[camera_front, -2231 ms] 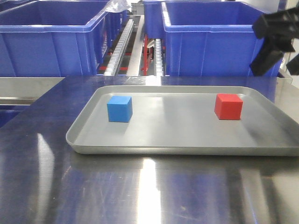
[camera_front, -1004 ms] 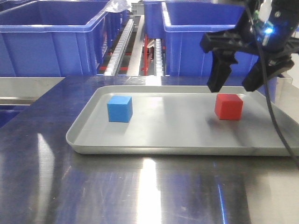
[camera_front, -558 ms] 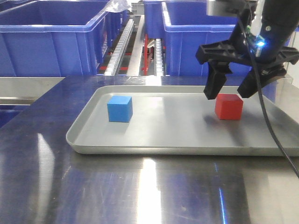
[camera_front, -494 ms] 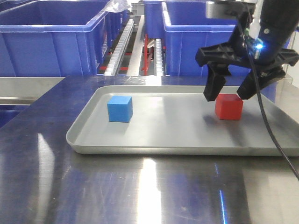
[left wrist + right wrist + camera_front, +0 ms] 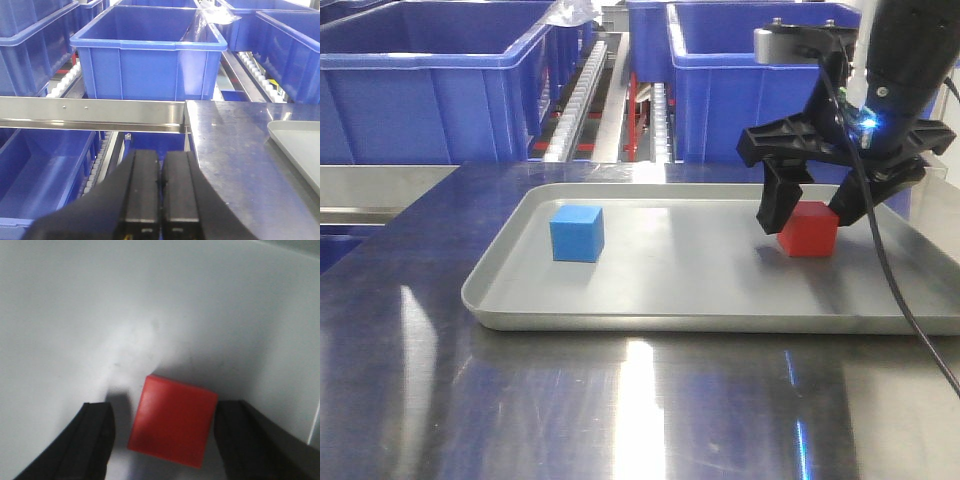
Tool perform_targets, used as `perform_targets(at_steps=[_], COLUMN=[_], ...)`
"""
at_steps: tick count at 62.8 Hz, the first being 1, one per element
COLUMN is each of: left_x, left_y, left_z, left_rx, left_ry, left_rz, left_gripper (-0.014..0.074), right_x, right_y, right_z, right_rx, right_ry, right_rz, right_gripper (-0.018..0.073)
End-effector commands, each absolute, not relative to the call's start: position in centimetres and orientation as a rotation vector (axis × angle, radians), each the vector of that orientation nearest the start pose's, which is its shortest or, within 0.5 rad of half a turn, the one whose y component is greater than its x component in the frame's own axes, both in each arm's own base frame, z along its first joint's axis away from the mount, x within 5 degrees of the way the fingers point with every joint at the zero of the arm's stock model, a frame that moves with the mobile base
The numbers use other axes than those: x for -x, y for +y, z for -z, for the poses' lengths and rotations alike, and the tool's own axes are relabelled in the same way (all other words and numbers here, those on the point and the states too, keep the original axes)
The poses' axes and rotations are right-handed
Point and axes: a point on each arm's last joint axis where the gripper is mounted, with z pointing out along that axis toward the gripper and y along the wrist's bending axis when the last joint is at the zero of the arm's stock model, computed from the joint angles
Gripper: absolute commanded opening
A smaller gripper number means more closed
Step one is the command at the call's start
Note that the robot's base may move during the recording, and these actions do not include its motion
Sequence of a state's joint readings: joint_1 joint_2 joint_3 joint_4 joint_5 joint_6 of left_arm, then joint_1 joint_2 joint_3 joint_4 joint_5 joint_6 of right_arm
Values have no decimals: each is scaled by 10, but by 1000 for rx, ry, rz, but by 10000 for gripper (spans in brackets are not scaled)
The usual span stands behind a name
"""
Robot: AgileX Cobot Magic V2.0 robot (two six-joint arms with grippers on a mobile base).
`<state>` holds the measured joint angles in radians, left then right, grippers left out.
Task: Sort and place red and blue blocks on shelf
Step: 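Close the right gripper on the red cube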
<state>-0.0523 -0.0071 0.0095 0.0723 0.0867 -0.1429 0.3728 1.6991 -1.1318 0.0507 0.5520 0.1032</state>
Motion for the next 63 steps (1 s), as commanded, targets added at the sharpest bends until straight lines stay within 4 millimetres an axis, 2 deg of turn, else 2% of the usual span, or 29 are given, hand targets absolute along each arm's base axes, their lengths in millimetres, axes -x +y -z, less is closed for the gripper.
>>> perform_targets(at_steps=[1, 51, 57, 63], left_x=[-56, -56, -56, -56], left_y=[-3, -3, -3, -3], left_z=[-200, -200, -200, -200], left_rx=[9, 9, 9, 9], left_ry=[1510, 1510, 1510, 1510], left_rz=[105, 105, 105, 105], left_gripper=[125, 125, 125, 125], right_x=[-333, -333, -333, -333], right_y=[131, 131, 131, 130], right_z=[-251, -251, -251, -251], right_rx=[300, 299, 299, 300], right_ry=[2477, 2473, 2474, 2481], right_rz=[-235, -236, -235, -234], right_gripper=[540, 538, 484, 379])
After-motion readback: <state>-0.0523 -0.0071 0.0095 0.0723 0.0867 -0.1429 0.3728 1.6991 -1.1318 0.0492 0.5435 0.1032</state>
